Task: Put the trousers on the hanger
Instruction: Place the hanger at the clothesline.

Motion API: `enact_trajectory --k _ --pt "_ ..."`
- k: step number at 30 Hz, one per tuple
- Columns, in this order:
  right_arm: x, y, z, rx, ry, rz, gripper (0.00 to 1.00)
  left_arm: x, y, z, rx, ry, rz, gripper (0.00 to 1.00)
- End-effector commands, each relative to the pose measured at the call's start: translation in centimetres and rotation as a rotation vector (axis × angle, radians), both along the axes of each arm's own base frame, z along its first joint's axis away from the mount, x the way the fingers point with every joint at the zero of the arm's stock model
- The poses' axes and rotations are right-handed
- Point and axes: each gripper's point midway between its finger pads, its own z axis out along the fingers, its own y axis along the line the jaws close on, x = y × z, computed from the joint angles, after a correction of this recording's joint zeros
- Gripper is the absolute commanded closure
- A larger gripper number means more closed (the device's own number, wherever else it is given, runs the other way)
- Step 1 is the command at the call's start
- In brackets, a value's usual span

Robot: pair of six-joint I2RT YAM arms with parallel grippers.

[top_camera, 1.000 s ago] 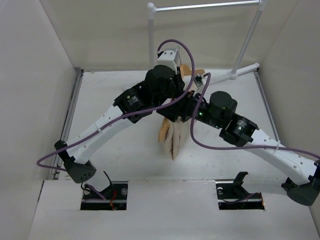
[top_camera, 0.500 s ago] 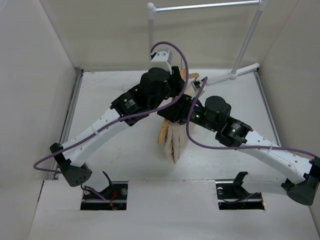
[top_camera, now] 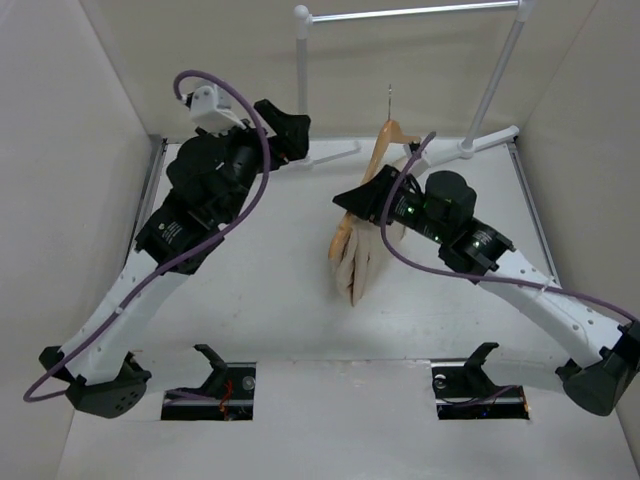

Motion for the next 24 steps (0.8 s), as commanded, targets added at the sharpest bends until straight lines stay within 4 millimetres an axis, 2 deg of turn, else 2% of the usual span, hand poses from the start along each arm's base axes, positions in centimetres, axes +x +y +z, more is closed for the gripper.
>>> enact_trajectory --k 1,4,7,11,16,21,24 --pt "2.5 -2.1 8.0 0.097 -0.222 -0.051 0.85 0.4 3.6 -0.3 -0.04 -0.008 0.089 0.0" --pt "6.6 -4.0 9.4 0.079 -0.254 -0.125 0.86 1.0 5.5 -4.8 -0.028 0.086 0.138 0.0" --pt "11.0 -6.0 10.5 0.068 -0.273 -0.2 0.86 1.0 6.2 -10.1 -0.026 0.197 0.137 0.0" --pt "15.4 -7.2 11.4 0.065 -0.284 -0.242 0.86 0.2 6.9 -15.7 -0.042 0.307 0.13 0.0" --pt "20.5 -8.3 12.0 0.068 -0.282 -0.274 0.86 -1.1 7.9 -19.7 -0.026 0.366 0.13 0.0" --pt "23.2 -9.2 13.3 0.068 -0.3 -0.284 0.86 -2.1 8.6 -22.9 -0.002 0.428 0.147 0.0" --pt "24.6 -9.6 13.3 0.07 -0.291 -0.282 0.86 -2.1 8.7 -24.3 0.006 0.459 0.155 0.0"
